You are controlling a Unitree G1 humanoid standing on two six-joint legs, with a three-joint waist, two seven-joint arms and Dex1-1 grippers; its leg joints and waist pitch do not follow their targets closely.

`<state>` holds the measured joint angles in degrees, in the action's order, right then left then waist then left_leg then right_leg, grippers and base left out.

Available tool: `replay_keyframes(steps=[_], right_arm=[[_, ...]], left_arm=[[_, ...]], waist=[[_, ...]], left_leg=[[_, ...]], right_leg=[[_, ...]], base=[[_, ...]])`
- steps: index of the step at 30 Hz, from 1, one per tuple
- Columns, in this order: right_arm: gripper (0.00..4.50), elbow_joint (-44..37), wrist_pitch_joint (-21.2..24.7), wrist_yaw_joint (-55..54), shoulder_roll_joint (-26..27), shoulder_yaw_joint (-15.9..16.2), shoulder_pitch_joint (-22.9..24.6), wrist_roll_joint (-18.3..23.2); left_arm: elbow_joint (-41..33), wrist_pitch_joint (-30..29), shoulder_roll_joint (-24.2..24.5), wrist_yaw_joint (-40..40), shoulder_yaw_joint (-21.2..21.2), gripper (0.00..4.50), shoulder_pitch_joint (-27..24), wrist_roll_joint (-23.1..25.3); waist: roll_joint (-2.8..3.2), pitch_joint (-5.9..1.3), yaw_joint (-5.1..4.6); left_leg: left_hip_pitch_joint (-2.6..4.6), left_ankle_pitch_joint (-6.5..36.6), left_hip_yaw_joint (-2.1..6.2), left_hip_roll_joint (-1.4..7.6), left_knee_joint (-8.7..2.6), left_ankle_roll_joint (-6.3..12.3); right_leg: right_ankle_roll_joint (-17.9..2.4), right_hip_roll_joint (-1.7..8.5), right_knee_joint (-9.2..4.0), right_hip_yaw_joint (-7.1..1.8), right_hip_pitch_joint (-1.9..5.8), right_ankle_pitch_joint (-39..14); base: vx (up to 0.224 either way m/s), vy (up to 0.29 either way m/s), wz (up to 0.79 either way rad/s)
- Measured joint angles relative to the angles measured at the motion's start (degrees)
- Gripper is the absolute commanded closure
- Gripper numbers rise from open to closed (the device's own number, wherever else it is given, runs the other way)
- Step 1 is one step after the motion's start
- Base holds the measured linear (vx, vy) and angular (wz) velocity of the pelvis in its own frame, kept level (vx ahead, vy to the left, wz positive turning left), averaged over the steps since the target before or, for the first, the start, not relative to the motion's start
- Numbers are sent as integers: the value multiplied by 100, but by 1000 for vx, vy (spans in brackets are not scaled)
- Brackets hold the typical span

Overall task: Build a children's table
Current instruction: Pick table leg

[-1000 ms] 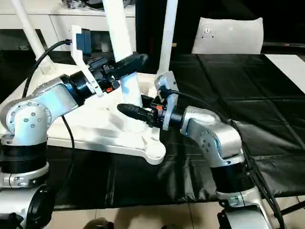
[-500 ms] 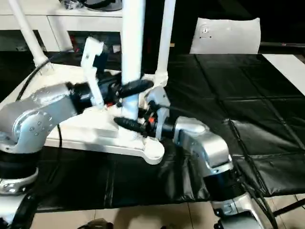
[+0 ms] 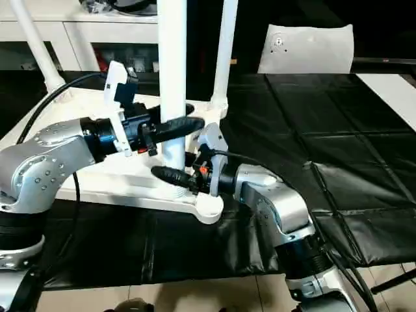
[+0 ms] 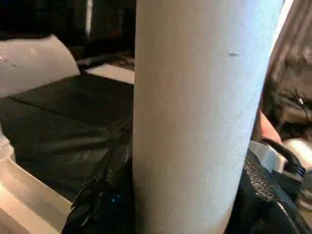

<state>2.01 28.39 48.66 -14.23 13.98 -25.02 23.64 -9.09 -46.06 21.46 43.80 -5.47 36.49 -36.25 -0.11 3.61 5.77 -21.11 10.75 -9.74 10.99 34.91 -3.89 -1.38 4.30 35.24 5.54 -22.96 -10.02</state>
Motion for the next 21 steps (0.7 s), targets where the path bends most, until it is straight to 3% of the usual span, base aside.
replay_keyframes(steps=[3,6,9,10,14,15,18,21], right_arm=[[259,16,-115,-3,-4,-29,82,0],[259,24,-249,-35,16,-85,90,-40],[259,70,-421,-228,96,-119,138,-143],[259,91,-523,-288,166,-121,194,-196],[259,188,-615,-427,299,-98,312,-240],[259,186,-615,-427,336,-82,330,-244],[259,159,-624,-426,419,-66,368,-195],[259,73,-636,-424,458,-93,319,-105]], left_arm=[[19,41,-158,107,-13,191,-16,-2],[87,208,-329,97,-2,152,-16,2],[118,259,-457,32,1,142,-17,6],[118,295,-473,28,-17,111,-33,16],[101,395,-580,36,-45,103,-232,-5],[78,394,-631,55,-11,75,-302,-61],[48,353,-753,107,192,62,-465,-364],[75,276,-1101,106,656,36,-577,-957]], waist=[[1,1,-6],[3,-1,-28],[3,-1,-56],[3,-1,-62],[7,-3,-76],[7,-3,-78],[8,-4,-75],[8,-4,-69]], left_leg=[[-2,0,0,-1,3,0],[3,0,0,0,1,0],[4,-1,0,0,0,-1],[4,0,0,0,0,-1],[3,0,0,0,0,0],[3,0,0,0,-1,0],[3,0,0,1,-3,0],[2,0,0,0,-1,0]], right_leg=[[-3,1,-2,-2,0,2],[-3,0,0,-1,3,3],[-1,-1,0,-1,3,2],[-1,-1,-1,-1,3,2],[-2,-1,-3,-1,3,2],[-2,-1,-4,-1,2,3],[-2,-2,-3,-1,0,2],[-3,-1,-3,-1,2,3]], base=[[0,0,0],[0,0,0],[0,0,0],[0,0,0],[0,0,0],[0,0,0],[0,0,0],[0,0,0]])
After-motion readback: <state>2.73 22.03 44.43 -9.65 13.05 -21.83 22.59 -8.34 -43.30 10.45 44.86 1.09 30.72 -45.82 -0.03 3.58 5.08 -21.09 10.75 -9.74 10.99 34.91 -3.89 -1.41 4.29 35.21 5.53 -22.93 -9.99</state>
